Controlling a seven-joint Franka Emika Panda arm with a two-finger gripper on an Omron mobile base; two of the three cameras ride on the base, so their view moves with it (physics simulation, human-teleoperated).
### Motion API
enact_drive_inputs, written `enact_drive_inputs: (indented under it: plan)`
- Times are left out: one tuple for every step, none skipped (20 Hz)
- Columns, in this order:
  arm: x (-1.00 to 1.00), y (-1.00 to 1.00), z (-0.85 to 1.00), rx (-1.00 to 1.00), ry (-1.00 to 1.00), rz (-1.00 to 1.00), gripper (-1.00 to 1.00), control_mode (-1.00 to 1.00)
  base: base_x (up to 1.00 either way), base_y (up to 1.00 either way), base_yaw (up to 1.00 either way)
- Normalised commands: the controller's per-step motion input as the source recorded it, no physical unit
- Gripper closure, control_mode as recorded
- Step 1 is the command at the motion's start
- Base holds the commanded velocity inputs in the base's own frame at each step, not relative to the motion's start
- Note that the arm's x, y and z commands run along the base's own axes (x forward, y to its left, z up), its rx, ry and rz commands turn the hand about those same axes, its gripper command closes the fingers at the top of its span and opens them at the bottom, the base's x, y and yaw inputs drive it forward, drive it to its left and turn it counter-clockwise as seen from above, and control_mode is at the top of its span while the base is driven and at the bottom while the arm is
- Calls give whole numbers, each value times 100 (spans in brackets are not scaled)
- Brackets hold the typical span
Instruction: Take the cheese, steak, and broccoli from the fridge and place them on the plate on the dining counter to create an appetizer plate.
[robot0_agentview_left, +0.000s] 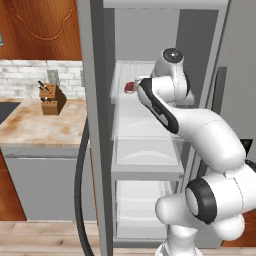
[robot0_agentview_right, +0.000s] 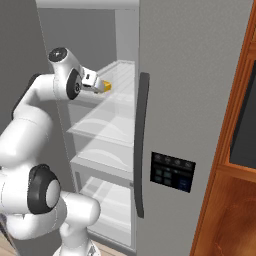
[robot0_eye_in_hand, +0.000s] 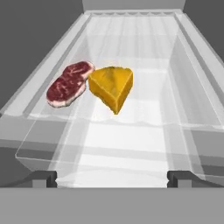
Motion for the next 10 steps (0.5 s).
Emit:
enact_drive_inputs:
  plan:
    - [66, 0, 4, 0, 6, -12, -100, -100, 0, 0, 0]
    - [67, 0, 5, 0, 6, -12, -100, -100, 0, 0, 0]
    - [71, 0, 4, 0, 7, -12, -100, -100, 0, 0, 0]
    - [72, 0, 1, 0, 8, -12, -100, -100, 0, 0, 0]
    - [72, 0, 0, 0, 9, -12, -100, -100, 0, 0, 0]
    - [62, 0, 0, 0, 8, -12, -100, -100, 0, 0, 0]
    - [48, 0, 0, 0, 8, -12, -100, -100, 0, 0, 0]
    - [40, 0, 0, 0, 8, -11, -100, -100, 0, 0, 0]
    - [35, 0, 0, 0, 7, -12, -100, -100, 0, 0, 0]
    - [27, 0, 0, 1, 5, -12, -100, -100, 0, 0, 0]
